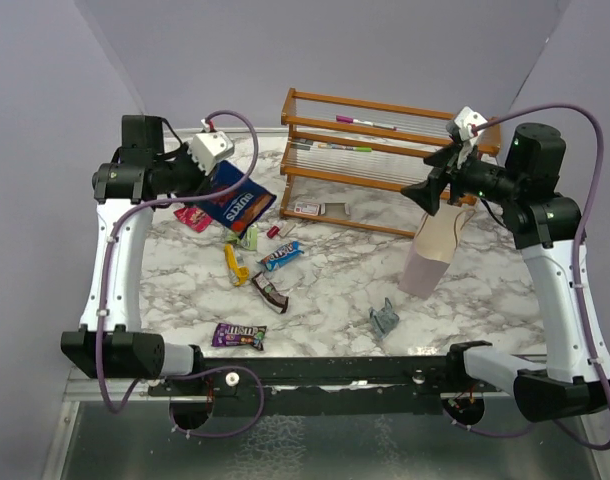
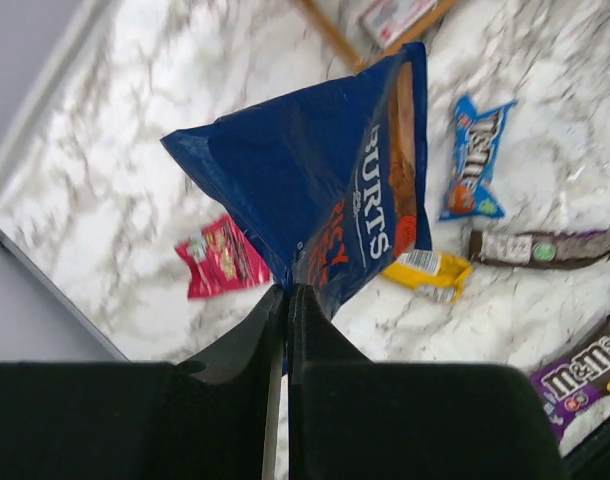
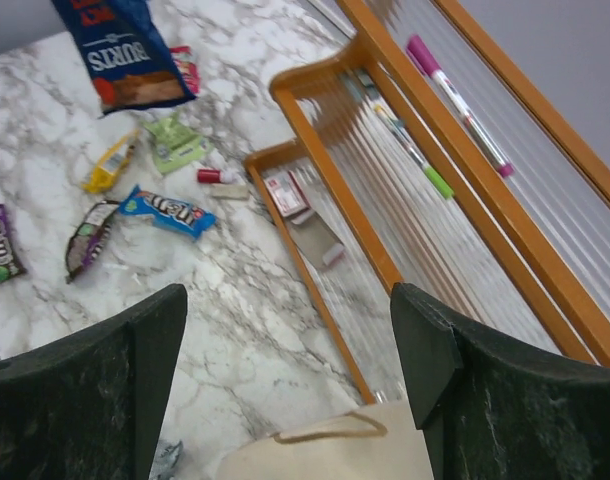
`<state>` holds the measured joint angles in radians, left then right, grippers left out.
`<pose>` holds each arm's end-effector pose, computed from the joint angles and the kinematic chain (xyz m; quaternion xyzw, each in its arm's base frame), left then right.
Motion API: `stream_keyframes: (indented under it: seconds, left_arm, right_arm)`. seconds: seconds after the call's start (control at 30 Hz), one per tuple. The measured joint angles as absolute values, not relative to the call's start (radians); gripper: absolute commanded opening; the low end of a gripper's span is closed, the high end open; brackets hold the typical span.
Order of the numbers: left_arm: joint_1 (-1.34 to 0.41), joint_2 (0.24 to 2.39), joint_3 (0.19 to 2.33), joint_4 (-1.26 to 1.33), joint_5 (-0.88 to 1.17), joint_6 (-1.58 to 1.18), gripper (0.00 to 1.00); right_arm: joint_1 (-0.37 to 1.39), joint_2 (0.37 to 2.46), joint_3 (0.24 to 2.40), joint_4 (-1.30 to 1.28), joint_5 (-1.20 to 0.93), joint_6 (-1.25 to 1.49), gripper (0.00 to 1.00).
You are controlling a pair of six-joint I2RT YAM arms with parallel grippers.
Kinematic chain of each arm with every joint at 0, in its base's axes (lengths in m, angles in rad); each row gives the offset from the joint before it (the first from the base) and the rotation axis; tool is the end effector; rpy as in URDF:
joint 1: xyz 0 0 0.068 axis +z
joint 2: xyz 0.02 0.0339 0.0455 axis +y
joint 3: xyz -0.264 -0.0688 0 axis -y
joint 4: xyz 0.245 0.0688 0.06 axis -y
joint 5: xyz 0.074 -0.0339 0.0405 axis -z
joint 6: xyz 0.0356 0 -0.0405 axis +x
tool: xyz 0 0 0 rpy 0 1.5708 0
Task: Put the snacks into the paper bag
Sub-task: Pick up the snack from the center of the board, then place the snack in the paper bag.
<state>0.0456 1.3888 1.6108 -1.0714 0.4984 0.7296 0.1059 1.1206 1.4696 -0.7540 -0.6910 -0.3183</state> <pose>0.2680 -0.0048 0.4066 0.3861 0.8250 -0.0844 0.4039 0.2045 0.0446 0.4514 -0.3476 0.7287 0.2263 0.5450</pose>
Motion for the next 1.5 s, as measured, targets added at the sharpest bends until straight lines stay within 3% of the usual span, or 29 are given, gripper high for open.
stream_keyframes:
  seconds: [0.17, 0.37, 0.77, 0.87, 0.97, 1.07, 1.1, 1.17, 1.27, 1.4, 1.5]
  left_arm:
    - [-0.109, 1.328, 1.691, -1.019, 0.535, 0.669, 0.0]
    - [-0.328, 1.376, 1.803, -0.951, 0.554, 0.614, 0.0]
    - [-0.699, 1.569, 1.981, -0.913, 0.501, 0.674, 0.0]
    - [-0.755, 1.581, 1.986, -0.911, 0.477, 0.701, 0.0]
    - [-0.796, 1.583, 1.986, -0.909, 0.454, 0.727, 0.0]
    - [-0.814, 1.583, 1.983, -0.905, 0.435, 0.743, 0.0]
    - [-0.819, 1.583, 1.982, -0.905, 0.427, 0.748, 0.0]
    - [-0.822, 1.583, 1.98, -0.904, 0.412, 0.754, 0.0]
    - [-0.823, 1.583, 1.972, -0.892, 0.389, 0.76, 0.01]
    - [-0.827, 1.581, 1.943, -0.858, 0.363, 0.762, 0.21]
    - [-0.833, 1.575, 1.92, -0.83, 0.339, 0.752, 0.53]
  right_arm:
    - [0.107, 1.172, 1.476, -0.679, -0.858, -0.272, 0.82]
    - [0.122, 1.22, 1.472, -0.546, -1.027, -0.166, 0.89]
    - [0.205, 1.28, 1.46, -0.386, -1.105, -0.03, 0.85]
    - [0.22, 1.287, 1.422, -0.388, -1.102, -0.029, 0.77]
    - [0.228, 1.287, 1.391, -0.388, -1.101, -0.026, 0.59]
    - [0.229, 1.287, 1.378, -0.387, -1.102, -0.012, 0.37]
    - [0.229, 1.287, 1.375, -0.383, -1.104, -0.008, 0.23]
    - [0.233, 1.287, 1.37, -0.376, -1.108, 0.007, 0.06]
    - [0.237, 1.285, 1.366, -0.368, -1.114, 0.027, 0.01]
    - [0.237, 1.266, 1.346, -0.368, -1.09, 0.031, 0.01]
    - [0.238, 1.228, 1.329, -0.382, -1.029, 0.029, 0.01]
